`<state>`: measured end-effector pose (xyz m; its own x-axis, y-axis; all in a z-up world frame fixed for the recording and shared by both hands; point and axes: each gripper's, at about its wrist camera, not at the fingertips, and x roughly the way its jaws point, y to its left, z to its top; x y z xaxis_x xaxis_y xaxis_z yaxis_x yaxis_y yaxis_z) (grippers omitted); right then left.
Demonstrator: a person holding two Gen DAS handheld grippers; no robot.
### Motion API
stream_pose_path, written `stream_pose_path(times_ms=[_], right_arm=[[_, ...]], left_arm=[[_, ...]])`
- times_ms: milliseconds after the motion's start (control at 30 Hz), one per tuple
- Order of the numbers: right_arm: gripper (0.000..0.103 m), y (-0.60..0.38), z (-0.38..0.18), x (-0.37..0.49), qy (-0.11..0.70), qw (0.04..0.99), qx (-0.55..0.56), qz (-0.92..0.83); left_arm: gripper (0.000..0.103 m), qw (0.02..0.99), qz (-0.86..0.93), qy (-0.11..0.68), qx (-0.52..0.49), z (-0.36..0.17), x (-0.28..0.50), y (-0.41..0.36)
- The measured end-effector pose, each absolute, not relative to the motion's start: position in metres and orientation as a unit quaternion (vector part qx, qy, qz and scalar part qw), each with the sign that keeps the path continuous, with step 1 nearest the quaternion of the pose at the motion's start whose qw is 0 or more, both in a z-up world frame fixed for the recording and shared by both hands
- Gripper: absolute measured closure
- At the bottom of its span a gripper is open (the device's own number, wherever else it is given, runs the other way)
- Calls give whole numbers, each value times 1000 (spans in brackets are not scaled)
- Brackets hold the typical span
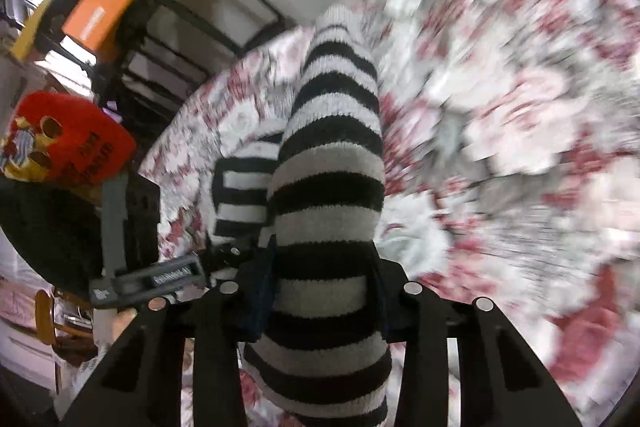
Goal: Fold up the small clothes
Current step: 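Grasp the folded sweater with the right gripper and lift it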
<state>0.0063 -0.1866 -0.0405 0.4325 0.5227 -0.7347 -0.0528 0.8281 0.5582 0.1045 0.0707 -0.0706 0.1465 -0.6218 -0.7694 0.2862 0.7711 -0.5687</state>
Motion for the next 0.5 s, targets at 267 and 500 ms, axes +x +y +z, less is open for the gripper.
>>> stream_pose_path(times_ms=[267,500], right_arm=[[63,-298,42,-92,430,860,253,110],[63,-432,101,-191,373,888,269,15]], left_arm=[[66,744,-405,523,-95,14,41,-57],[66,708,-486,510,-58,63,-26,-204]])
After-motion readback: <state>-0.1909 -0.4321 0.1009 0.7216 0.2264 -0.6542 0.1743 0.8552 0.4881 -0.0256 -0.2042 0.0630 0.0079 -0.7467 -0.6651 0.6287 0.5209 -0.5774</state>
